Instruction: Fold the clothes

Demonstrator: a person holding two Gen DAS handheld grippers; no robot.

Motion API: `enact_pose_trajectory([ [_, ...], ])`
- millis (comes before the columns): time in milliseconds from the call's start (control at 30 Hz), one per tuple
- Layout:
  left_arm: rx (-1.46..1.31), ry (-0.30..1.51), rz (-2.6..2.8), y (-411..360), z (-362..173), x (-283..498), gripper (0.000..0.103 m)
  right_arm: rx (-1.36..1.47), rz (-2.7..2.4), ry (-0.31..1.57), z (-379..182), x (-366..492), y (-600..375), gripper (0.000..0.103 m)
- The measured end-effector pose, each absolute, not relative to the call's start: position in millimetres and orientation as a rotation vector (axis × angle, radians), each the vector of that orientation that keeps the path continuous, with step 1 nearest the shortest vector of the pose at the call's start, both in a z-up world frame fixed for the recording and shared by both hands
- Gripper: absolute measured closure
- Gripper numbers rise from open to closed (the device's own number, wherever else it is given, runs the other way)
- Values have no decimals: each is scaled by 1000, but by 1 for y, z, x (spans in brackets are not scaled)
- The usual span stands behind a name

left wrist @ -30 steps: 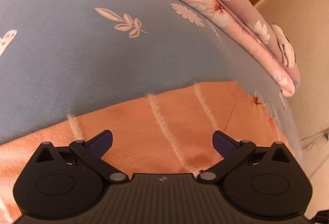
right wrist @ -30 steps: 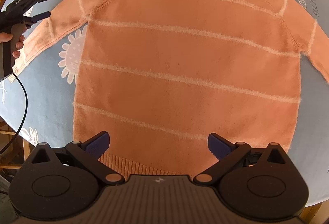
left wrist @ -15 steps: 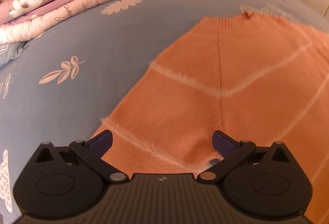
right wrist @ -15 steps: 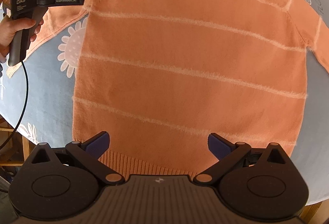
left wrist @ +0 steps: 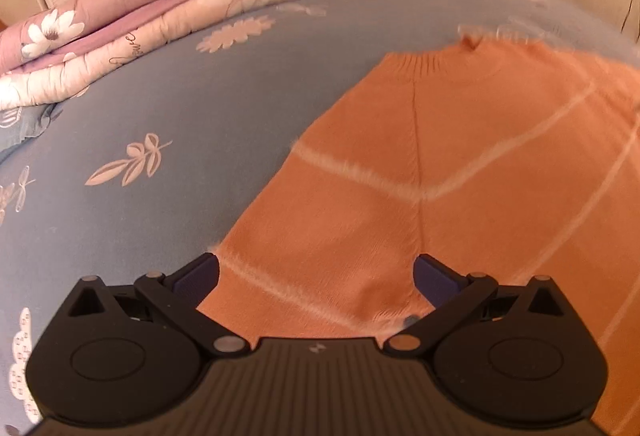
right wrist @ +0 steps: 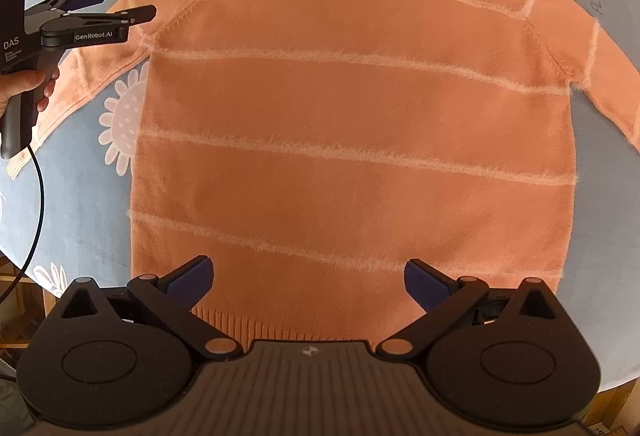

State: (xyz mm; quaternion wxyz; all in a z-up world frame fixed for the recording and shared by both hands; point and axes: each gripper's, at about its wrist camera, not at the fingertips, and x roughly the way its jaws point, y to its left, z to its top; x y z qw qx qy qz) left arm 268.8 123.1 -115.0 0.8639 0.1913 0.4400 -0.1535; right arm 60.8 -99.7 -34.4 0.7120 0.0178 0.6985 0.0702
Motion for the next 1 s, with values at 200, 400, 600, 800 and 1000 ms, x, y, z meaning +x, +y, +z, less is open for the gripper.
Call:
enact_pose_trajectory([
  [200, 250, 974, -235, 136, -108, 275, 0, 62, 183, 1500, -36, 55, -112, 0],
  [400, 35, 985, -380, 97, -68, 249, 0, 196, 134, 1351, -43, 67, -159, 0],
  [600, -193, 1140, -405, 57, -93, 203, 0, 434, 236, 1188, -70, 100, -197, 0],
  [800, -45, 1271, -290, 44, -135, 183, 0, 645, 310, 1226, -129, 97, -237, 1],
  [1000, 137, 1269, -263, 11, -121, 175, 0, 696, 202, 1262, -124, 57, -307, 2],
])
